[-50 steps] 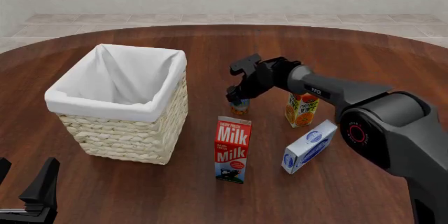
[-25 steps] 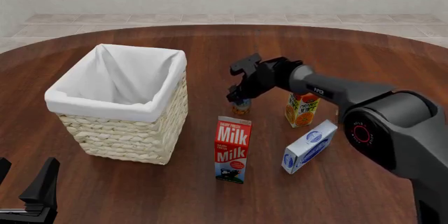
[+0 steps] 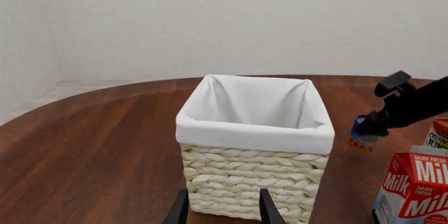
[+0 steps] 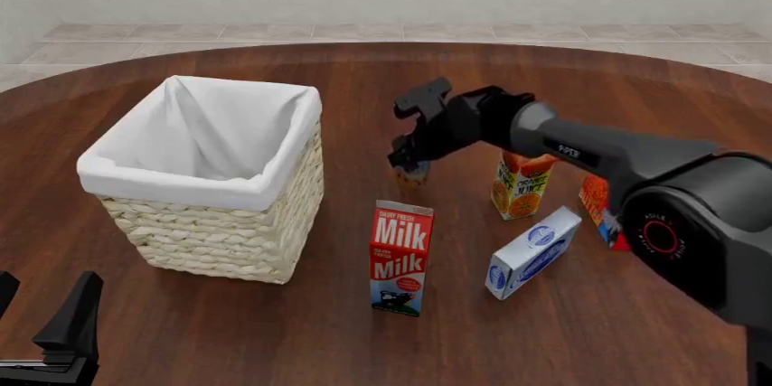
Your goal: Pick up the alphabet soup and the tomato sauce, and put them in the basket.
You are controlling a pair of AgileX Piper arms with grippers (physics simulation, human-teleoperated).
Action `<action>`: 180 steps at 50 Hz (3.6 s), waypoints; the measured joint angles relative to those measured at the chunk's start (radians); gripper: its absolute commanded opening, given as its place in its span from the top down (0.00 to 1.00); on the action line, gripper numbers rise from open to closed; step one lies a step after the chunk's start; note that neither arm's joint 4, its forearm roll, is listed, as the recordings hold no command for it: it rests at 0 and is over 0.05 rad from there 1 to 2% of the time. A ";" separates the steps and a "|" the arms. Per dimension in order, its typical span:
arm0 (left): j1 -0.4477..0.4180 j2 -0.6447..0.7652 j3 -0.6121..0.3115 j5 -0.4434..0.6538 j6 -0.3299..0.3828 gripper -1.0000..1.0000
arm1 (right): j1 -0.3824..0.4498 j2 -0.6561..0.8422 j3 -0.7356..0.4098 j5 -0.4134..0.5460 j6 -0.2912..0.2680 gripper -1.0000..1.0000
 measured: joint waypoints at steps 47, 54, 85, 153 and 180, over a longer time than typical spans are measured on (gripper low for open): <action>0.000 0.000 0.000 0.000 0.000 0.00 | 0.048 -0.218 0.091 0.001 -0.030 1.00; 0.000 0.000 0.000 0.000 0.000 0.00 | 0.058 -0.239 0.088 0.010 -0.036 1.00; 0.000 0.000 0.000 0.000 0.000 0.00 | 0.094 -0.348 0.088 0.045 -0.066 1.00; 0.000 0.000 0.000 0.000 0.000 0.00 | 0.197 -0.413 -0.124 0.168 -0.133 1.00; 0.000 0.000 0.000 0.000 0.000 0.00 | 0.270 -0.373 -0.176 0.170 -0.128 1.00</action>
